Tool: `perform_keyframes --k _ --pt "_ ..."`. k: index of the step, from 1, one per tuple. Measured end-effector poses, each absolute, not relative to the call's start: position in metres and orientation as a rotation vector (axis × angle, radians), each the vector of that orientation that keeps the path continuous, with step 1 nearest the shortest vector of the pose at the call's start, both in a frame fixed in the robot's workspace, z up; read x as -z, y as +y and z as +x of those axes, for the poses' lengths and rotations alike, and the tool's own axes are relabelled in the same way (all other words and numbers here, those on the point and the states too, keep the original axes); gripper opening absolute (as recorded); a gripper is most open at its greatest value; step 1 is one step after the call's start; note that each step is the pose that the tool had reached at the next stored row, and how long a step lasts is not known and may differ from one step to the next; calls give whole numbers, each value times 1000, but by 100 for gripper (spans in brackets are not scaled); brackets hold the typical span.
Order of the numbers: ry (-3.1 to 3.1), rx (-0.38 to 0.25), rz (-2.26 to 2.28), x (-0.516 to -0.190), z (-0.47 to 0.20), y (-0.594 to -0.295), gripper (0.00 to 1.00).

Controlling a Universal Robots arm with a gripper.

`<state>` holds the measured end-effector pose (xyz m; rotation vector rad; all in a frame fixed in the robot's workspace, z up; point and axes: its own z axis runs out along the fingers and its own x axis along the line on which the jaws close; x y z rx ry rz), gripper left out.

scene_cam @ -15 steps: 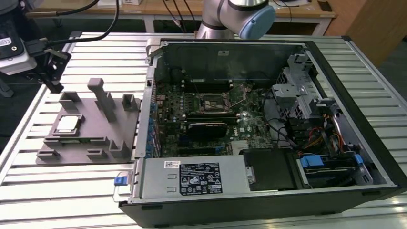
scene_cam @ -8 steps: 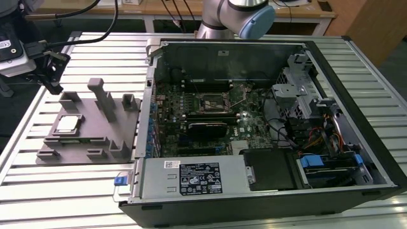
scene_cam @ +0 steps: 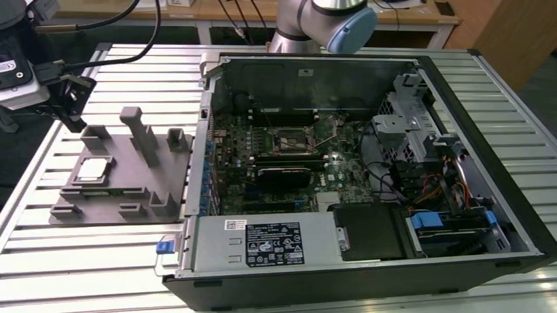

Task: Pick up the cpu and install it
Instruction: 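Pick up the cpu and move it towards the insertion slot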

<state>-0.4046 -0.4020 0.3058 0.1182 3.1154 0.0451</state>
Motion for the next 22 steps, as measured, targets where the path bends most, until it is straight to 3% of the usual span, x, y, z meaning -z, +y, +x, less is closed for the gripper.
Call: perform_keyframes --k 22 --pt "3116 -45 118 -282 -414 -405 11"
